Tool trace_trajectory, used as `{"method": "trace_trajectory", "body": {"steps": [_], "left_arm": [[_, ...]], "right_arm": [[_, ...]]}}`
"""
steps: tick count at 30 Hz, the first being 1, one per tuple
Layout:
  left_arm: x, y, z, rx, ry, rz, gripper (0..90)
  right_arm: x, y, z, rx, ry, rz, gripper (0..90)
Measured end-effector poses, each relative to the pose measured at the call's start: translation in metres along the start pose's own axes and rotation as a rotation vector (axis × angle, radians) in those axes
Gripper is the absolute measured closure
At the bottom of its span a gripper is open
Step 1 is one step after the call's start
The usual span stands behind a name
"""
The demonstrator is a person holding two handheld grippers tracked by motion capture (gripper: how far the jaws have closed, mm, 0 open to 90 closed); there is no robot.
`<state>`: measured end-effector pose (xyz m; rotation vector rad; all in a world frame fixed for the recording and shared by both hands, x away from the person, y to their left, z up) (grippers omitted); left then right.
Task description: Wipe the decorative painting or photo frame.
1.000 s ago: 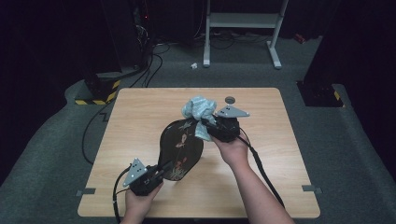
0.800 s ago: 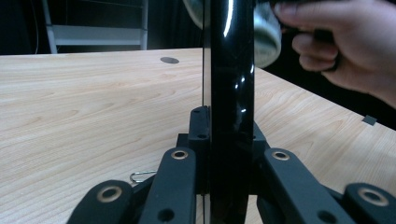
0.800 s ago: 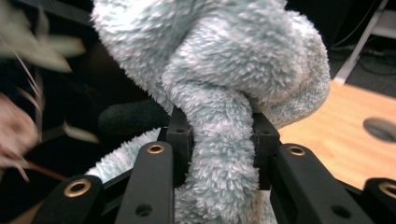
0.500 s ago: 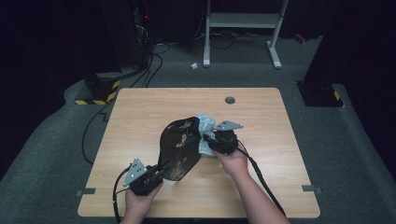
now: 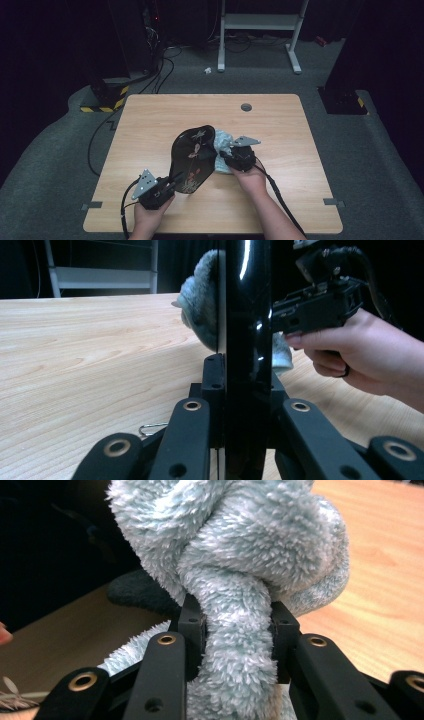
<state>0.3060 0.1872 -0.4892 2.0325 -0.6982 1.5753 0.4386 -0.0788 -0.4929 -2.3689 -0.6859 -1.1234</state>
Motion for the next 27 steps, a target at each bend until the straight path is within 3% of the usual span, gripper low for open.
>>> {"method": "trace_trajectory", "body": {"steps": [10, 15, 20, 27], "left_arm": [[0.000, -0.001, 0.000, 0.000, -0.002, 0.000, 80.2], [0.000, 0.000, 0.001, -0.002, -0.002, 0.001, 80.2], [0.000, 0.000, 0.001, -0.002, -0.002, 0.001, 80.2], [0.000, 0.000, 0.001, -0.001, -0.001, -0.003, 80.1]], "right_arm": [[0.041, -0.016, -0.026, -0.007, 0.111, -0.058, 67.9], [0.055, -0.017, -0.037, -0.003, 0.151, -0.063, 67.9], [0.049, -0.015, -0.033, 0.007, 0.132, -0.052, 67.9], [0.021, -0.013, -0.016, 0.015, 0.061, -0.044, 68.0]]}}
Point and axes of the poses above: each handheld gripper's, and its own axes: z roughly forward along the jaws, x roughly out of its top, y roughly to its right, the point moved 2 cm from there along z, roughly forward along the jaws, and after that the axes turned 7 degrees about z, right-handed, at the moved point
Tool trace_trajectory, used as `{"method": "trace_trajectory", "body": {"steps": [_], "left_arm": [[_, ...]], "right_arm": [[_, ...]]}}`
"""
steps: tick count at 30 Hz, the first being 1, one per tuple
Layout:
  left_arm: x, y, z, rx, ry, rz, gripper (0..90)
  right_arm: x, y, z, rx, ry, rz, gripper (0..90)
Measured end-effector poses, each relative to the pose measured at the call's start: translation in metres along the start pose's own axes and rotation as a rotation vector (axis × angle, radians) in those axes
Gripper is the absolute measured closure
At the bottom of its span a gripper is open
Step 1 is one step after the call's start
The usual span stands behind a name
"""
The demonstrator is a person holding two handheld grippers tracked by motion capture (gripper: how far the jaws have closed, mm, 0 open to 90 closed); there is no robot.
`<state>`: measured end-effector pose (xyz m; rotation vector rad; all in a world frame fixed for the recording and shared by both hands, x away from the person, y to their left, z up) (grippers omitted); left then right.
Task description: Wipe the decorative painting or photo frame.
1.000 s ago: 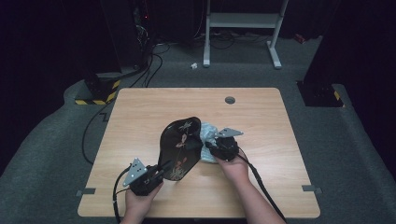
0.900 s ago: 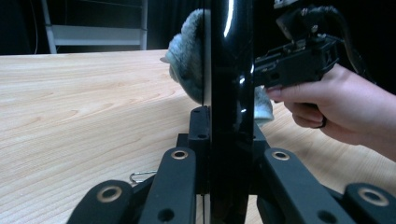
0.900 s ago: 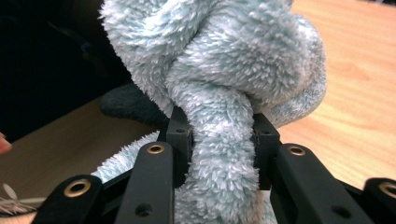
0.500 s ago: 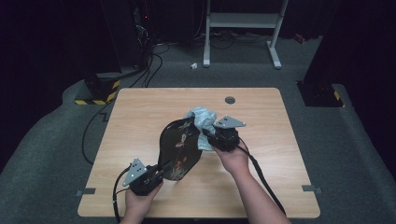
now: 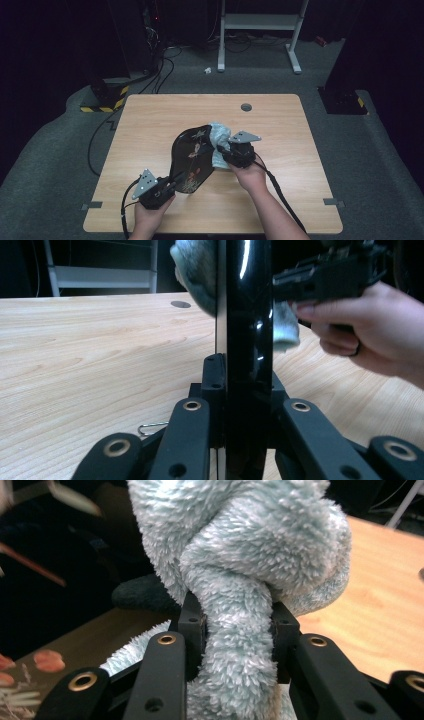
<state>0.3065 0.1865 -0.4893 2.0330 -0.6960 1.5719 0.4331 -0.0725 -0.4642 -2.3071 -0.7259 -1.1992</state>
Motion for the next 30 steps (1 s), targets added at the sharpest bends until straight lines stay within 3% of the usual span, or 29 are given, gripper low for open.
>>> {"method": "trace_trajectory", "body": {"steps": [9, 17, 25, 30], "left_arm": [[0.000, 0.000, 0.000, -0.001, 0.001, -0.001, 80.0], [0.000, 0.000, 0.000, -0.002, 0.002, 0.001, 80.0], [0.000, -0.001, 0.000, -0.005, 0.003, 0.002, 80.0], [0.000, 0.000, 0.000, -0.005, 0.003, 0.002, 80.1]], "right_arm": [[-0.027, 0.006, 0.014, -0.011, -0.091, 0.021, 68.0], [-0.062, 0.008, 0.032, 0.011, -0.233, 0.019, 68.0], [-0.065, 0.009, 0.031, 0.021, -0.215, 0.049, 68.0], [-0.052, 0.012, 0.024, 0.006, -0.163, 0.044, 67.9]]}}
Point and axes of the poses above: each handheld gripper's, and its own axes: z roughly forward along the jaws, x roughly out of its top, y roughly to its right, the point moved 2 cm from there along z, roughly forward along the jaws, and after that the axes turned 7 degrees about z, right-handed, at the moved point
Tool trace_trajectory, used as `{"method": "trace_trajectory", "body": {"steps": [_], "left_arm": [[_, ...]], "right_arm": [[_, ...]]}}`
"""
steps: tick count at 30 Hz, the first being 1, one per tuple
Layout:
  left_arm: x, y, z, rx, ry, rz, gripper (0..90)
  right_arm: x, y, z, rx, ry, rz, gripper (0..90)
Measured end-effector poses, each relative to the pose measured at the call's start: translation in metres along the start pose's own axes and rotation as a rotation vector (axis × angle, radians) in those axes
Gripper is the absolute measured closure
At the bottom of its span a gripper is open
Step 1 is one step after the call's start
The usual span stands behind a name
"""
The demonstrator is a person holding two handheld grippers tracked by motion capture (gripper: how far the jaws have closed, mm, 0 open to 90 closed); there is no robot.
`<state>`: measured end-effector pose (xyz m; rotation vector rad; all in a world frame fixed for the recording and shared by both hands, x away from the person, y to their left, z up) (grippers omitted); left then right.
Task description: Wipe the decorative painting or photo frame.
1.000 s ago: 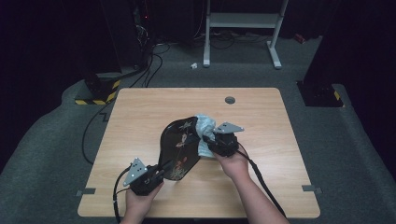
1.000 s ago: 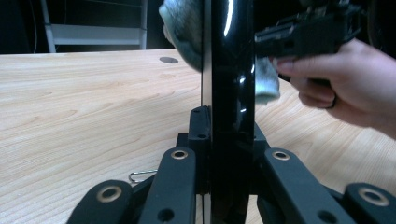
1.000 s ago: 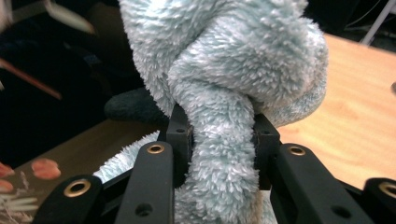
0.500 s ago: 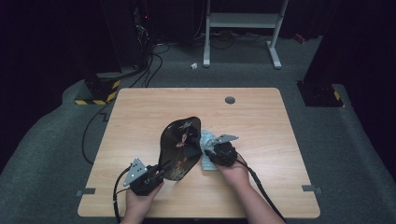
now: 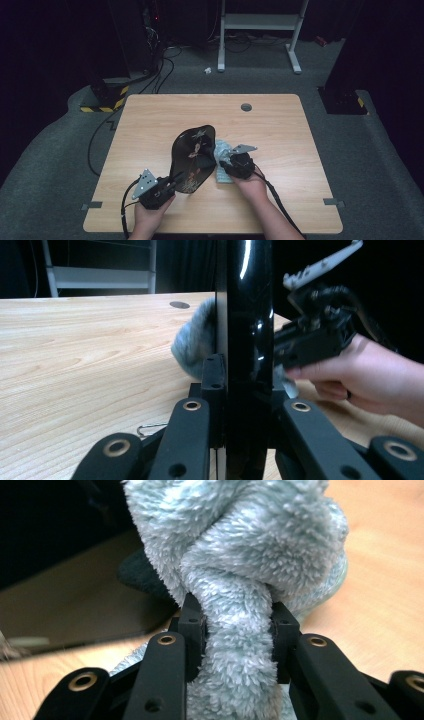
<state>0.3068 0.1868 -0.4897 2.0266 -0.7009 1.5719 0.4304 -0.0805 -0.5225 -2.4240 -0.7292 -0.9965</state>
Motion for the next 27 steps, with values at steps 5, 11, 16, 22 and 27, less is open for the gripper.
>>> {"method": "trace_trajectory", "body": {"steps": [5, 11, 16, 22, 27], "left_arm": [[0.000, 0.000, 0.000, -0.001, 0.000, -0.002, 80.0], [0.000, 0.000, 0.000, -0.001, -0.001, -0.001, 79.7], [0.000, 0.000, 0.000, 0.002, 0.001, -0.003, 79.6], [-0.001, -0.001, -0.001, 0.004, 0.005, -0.003, 80.1], [-0.001, -0.002, -0.001, 0.002, 0.005, -0.002, 80.2]], "right_arm": [[0.017, 0.000, -0.008, -0.005, 0.027, -0.010, 67.9], [0.009, 0.001, 0.001, 0.010, 0.003, 0.026, 67.9], [-0.010, -0.005, 0.015, 0.021, -0.051, 0.024, 68.2], [-0.019, -0.020, 0.008, -0.005, -0.043, -0.016, 68.6], [-0.028, -0.027, -0.002, 0.025, -0.022, 0.000, 68.8]]}}
Point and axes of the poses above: each handheld gripper's, and its own axes: z roughly forward along the jaws, x roughly out of its top, y roughly to its right, the point moved 2 cm from there along z, roughly forward along the jaws, and after that the axes turned 7 degrees about z, right-handed, at the moved point
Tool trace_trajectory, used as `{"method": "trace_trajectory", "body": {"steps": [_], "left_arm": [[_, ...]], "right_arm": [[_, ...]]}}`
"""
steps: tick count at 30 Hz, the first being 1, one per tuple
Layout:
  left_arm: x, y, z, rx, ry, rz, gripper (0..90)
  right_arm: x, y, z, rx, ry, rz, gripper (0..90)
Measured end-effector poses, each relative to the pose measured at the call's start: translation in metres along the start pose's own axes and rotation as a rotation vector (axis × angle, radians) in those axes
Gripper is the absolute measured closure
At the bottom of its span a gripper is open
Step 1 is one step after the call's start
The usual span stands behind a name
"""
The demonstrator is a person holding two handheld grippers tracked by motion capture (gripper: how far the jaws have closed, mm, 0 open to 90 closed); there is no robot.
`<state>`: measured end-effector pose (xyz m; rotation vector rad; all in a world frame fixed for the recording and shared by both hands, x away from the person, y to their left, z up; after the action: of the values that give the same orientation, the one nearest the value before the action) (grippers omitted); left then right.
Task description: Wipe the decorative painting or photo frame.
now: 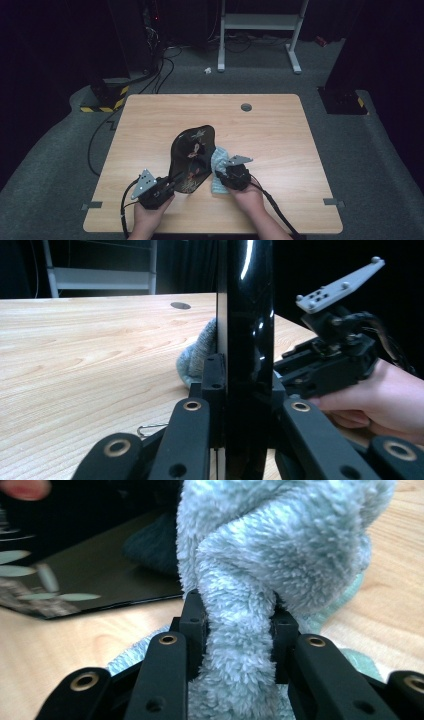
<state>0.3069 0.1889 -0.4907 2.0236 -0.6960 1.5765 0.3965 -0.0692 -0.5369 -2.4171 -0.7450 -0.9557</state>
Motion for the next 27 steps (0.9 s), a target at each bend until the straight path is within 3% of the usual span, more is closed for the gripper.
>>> {"method": "trace_trajectory", "body": {"steps": [9, 12, 16, 21, 27], "left_arm": [[0.000, 0.000, 0.000, 0.000, -0.001, 0.002, 80.2], [0.000, 0.000, 0.000, 0.001, -0.002, 0.003, 80.2], [0.000, 0.001, 0.000, 0.001, -0.003, 0.000, 80.1], [0.000, 0.001, 0.000, 0.002, -0.004, 0.001, 80.1], [0.000, 0.001, 0.000, 0.003, -0.002, 0.001, 80.1]], "right_arm": [[-0.007, -0.014, -0.016, 0.057, 0.024, -0.020, 68.8], [-0.004, -0.010, -0.020, 0.026, 0.048, -0.018, 68.9], [0.015, 0.005, -0.019, -0.038, 0.060, 0.004, 68.8], [0.028, 0.018, -0.009, -0.043, 0.044, 0.026, 68.8], [0.007, -0.003, -0.009, -0.001, 0.021, -0.008, 69.3]]}}
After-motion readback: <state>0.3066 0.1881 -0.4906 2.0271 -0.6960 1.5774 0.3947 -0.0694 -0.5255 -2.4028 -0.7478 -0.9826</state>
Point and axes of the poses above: each handheld gripper's, and its own axes: z roughly forward along the jaws, x roughly out of its top, y roughly to its right, the point moved 2 cm from there along z, roughly forward along the jaws, and after that the axes turned 7 degrees about z, right-handed, at the moved point
